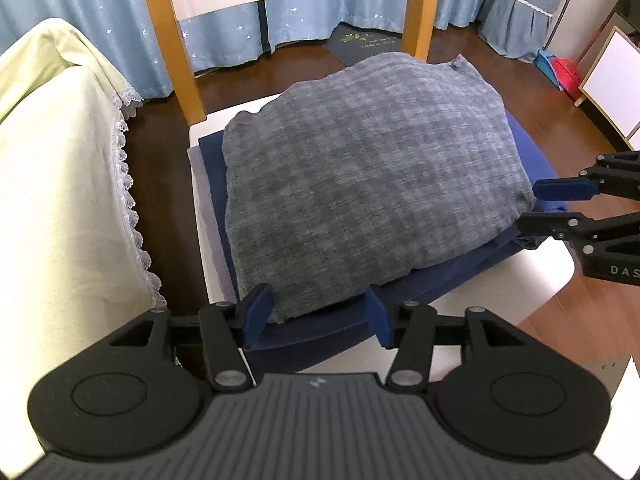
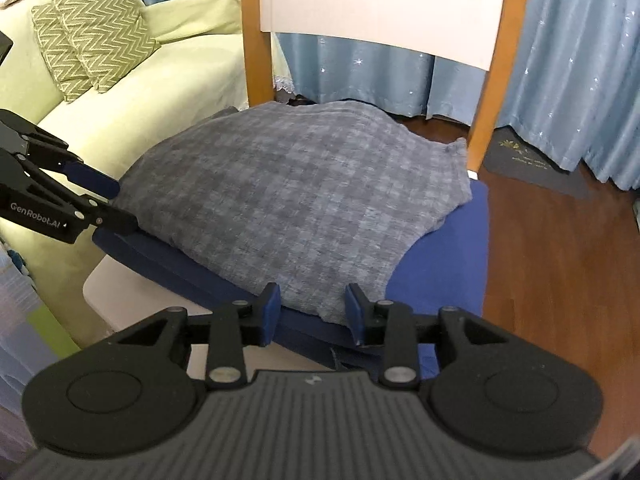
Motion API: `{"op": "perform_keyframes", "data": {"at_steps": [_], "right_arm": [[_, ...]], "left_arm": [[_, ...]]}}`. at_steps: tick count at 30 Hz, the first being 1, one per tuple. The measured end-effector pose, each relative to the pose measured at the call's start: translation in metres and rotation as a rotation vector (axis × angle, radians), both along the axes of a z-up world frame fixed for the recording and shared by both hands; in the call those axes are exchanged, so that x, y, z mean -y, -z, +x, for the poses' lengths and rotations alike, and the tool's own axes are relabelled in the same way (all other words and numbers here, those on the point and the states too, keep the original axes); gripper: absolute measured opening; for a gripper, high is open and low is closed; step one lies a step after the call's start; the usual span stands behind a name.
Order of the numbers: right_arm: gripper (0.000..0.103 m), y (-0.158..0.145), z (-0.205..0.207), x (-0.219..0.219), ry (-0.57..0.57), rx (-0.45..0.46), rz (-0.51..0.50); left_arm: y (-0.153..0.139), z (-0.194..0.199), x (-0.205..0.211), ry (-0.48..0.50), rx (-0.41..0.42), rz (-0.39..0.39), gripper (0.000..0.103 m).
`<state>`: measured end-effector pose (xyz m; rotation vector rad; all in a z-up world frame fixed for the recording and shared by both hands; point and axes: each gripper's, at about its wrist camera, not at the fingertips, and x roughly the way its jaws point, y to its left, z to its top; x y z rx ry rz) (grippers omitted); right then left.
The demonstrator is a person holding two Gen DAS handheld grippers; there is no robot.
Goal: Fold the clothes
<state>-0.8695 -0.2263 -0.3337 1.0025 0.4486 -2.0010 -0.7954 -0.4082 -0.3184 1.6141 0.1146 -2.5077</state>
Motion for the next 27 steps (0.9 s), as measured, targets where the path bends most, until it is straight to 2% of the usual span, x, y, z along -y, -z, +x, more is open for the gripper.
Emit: {"op": "perform_keyframes", "data": {"at_steps": [5, 8, 12, 17, 21, 27], "right_arm": [[0.032, 0.007, -0.001, 0.001, -0.037, -0.038, 0.031], [0.032, 0.01, 0.008, 0.003, -0.092, -0.104, 0.087], [0.033, 0.021, 0.028, 0.006, -0.21, -0.243, 0.196], [0.033, 0.034, 0.05, 0.011, -0.353, -0.476, 0.306], [0.033, 0.048, 0.059, 0.013, -0.465, -0.594, 0.381], [0.033, 0.052, 0.063, 0.012, -0.517, -0.643, 0.387]], "left_arm": [[0.004, 0.001, -0.003, 0.022, 0.004, -0.005, 0.059], [0.009, 0.004, -0.006, 0.058, 0.002, -0.022, 0.06], [0.013, 0.009, -0.015, 0.15, 0.001, -0.084, 0.06], [0.015, 0.011, -0.027, 0.238, 0.007, -0.159, 0.06], [0.017, 0.013, -0.041, 0.323, 0.016, -0.279, 0.06], [0.02, 0.019, -0.061, 0.496, -0.004, -0.481, 0.06]]}}
